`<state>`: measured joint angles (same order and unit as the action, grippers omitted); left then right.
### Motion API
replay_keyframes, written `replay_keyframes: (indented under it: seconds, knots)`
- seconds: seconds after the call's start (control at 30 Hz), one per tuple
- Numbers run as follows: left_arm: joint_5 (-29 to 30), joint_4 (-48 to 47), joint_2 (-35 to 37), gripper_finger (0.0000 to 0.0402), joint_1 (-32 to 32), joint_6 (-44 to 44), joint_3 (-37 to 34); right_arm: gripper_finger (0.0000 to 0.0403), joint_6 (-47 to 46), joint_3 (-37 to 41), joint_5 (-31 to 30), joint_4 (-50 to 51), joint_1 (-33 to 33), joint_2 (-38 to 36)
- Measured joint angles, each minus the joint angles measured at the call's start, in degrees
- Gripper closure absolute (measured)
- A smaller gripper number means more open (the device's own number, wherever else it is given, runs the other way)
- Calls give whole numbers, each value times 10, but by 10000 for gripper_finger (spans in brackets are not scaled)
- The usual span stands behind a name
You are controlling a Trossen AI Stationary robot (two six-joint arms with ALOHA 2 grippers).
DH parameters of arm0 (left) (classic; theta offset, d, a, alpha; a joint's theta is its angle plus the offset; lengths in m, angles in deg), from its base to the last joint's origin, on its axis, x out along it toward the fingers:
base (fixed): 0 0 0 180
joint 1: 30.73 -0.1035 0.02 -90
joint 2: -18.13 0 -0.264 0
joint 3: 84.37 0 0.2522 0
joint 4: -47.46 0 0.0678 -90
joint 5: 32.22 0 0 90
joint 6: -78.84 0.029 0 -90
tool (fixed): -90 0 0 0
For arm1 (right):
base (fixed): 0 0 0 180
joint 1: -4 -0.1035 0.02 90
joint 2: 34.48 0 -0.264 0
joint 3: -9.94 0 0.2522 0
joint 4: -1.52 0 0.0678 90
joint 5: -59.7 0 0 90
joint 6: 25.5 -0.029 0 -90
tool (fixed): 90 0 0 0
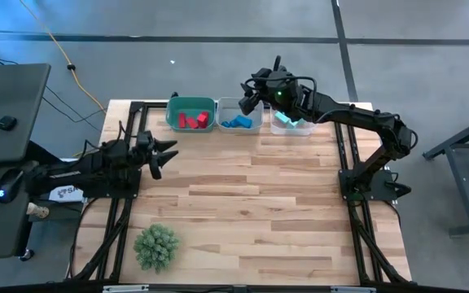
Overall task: Sort & place blocks by color
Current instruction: Return to Home Position
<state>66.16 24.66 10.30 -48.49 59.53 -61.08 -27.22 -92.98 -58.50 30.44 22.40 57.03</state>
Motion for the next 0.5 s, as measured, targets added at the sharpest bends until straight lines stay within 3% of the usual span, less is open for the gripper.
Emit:
replay_keyframes:
  seconds: [0.27, 0.5]
  knots:
    - [14, 37, 32, 255, 7, -4, -56, 190, -24, 0, 6, 0, 0, -6]
    - [18, 50, 39, 255, 5, 22, -66, 190, -24, 0, 35, 18, 0, -57]
